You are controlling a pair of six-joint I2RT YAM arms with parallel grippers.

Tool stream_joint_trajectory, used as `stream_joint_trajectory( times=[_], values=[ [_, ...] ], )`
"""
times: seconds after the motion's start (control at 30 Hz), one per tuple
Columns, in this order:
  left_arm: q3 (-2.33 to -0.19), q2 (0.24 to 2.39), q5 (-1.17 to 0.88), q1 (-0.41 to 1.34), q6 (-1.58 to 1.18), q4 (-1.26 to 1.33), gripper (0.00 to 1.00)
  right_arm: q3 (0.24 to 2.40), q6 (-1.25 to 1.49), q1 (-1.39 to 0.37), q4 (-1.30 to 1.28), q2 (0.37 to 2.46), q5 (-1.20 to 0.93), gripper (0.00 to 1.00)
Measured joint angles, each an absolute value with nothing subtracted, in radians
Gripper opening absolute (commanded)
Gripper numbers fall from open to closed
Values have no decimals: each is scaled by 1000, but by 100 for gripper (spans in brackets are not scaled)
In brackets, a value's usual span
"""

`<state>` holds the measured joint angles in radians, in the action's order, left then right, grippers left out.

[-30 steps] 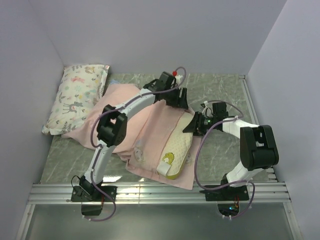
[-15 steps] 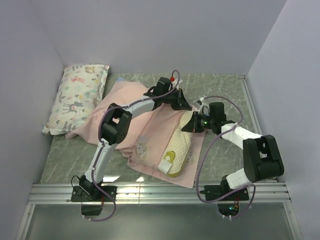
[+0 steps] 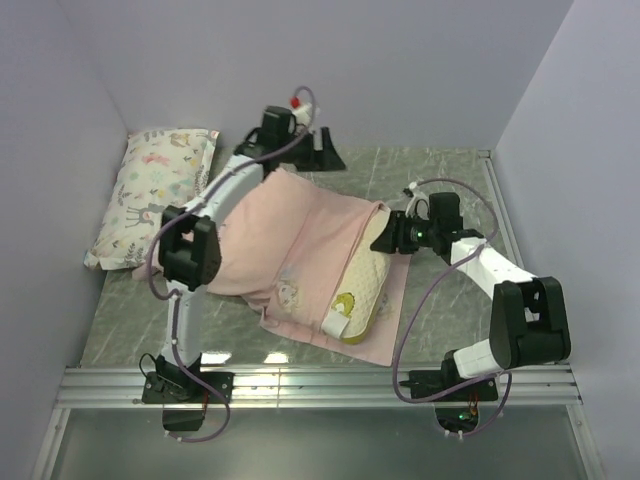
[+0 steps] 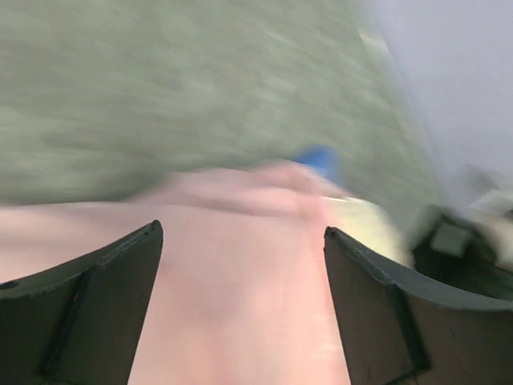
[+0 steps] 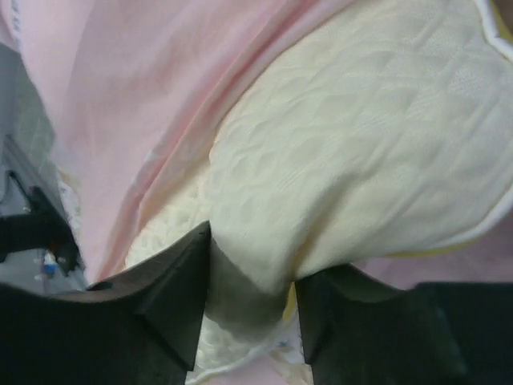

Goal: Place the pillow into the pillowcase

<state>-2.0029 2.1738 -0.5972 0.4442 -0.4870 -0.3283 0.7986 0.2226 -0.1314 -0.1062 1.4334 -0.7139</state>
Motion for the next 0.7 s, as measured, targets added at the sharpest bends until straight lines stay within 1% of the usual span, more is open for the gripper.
stream_joint_trajectory(
  times=[0.03,0.07,0.1,0.2,0.37,0.47,0.5,0.57,0.6,0.63,0.67,0.7],
  values=[
    [-2014,2159,-540,415,-423,-361,88,822,221,-130,-134,1435,-703,88],
    [-2021,2148,-482,387,-366,-385,88,844,217,-127,-161,1435,-694,89],
    [-2026,2141,-422,363,-307,-407,88,867,211,-126,-191,1435,-689,97],
    [-2038,2156,-307,337,-190,-471,88,916,212,-123,-263,1437,-680,98],
    [-2077,2262,-263,390,-118,-530,89,953,212,-120,-370,1476,-701,98],
    [-2070,2315,-264,433,-108,-544,88,953,210,-120,-405,1539,-731,93],
    [-2070,2328,-264,449,-107,-546,88,953,210,-123,-411,1568,-743,88],
    [-2070,2344,-269,476,-109,-545,73,953,210,-127,-411,1626,-765,73],
    [-2070,2349,-276,487,-112,-543,61,953,212,-129,-409,1663,-779,56],
    [-2070,2352,-293,498,-119,-541,30,953,213,-130,-405,1691,-794,47],
    [-2070,2354,-309,508,-129,-540,18,954,216,-130,-399,1710,-805,40],
    [-2070,2355,-335,517,-130,-537,8,954,231,-129,-389,1727,-822,27]
  ],
)
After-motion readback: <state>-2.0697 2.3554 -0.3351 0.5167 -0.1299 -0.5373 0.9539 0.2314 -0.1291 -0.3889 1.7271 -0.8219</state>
